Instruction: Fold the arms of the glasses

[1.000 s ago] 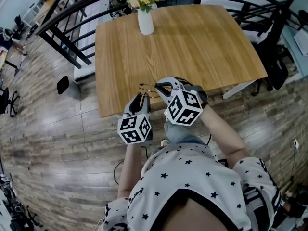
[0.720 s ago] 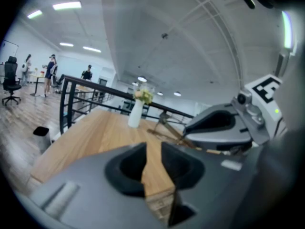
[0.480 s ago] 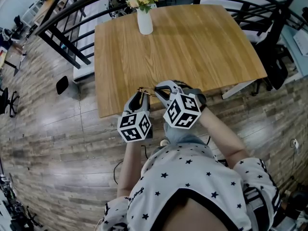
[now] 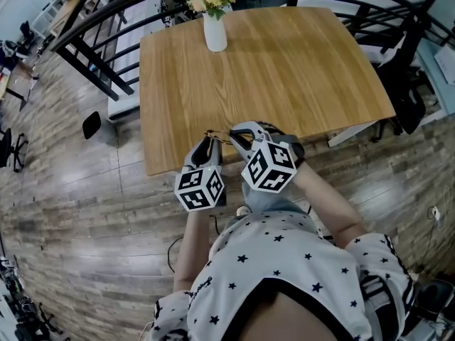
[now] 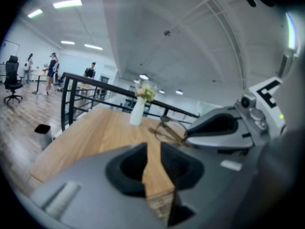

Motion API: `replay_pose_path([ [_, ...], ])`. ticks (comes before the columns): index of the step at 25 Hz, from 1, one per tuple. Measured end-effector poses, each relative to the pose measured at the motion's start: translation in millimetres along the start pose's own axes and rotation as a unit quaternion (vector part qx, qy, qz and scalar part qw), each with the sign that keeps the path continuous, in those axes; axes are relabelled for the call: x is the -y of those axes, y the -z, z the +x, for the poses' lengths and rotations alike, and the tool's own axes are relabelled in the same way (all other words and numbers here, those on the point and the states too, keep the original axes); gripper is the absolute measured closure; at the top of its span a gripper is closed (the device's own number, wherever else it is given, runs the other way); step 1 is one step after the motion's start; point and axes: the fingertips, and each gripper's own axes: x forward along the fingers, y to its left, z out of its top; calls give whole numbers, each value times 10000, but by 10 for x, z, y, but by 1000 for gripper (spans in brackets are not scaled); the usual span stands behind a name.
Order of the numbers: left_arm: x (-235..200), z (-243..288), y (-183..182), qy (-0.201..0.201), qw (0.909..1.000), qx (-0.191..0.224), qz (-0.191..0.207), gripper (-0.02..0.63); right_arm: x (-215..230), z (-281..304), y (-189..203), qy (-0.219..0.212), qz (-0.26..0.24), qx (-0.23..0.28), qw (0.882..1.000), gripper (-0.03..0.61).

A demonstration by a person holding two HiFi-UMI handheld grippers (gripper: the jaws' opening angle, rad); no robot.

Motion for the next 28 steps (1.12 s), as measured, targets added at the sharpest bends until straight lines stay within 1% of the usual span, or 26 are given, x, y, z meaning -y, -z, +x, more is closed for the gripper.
replay_pose_path([
  [7, -86, 74, -53, 18, 9999, 9, -121, 526, 173, 138, 129, 37, 238, -115, 9996, 546],
  [13, -179, 191, -131, -45, 9997, 121, -219, 549, 365, 350, 286, 38, 351, -248, 9991, 546],
  [22, -383, 471, -232, -266, 9987, 187, -388, 592, 590, 725, 513, -96, 307, -394, 9987, 546],
  [28, -495, 683, -256, -419, 9979, 170, -466, 606, 674, 1049, 731, -323, 141, -570, 9978, 546],
])
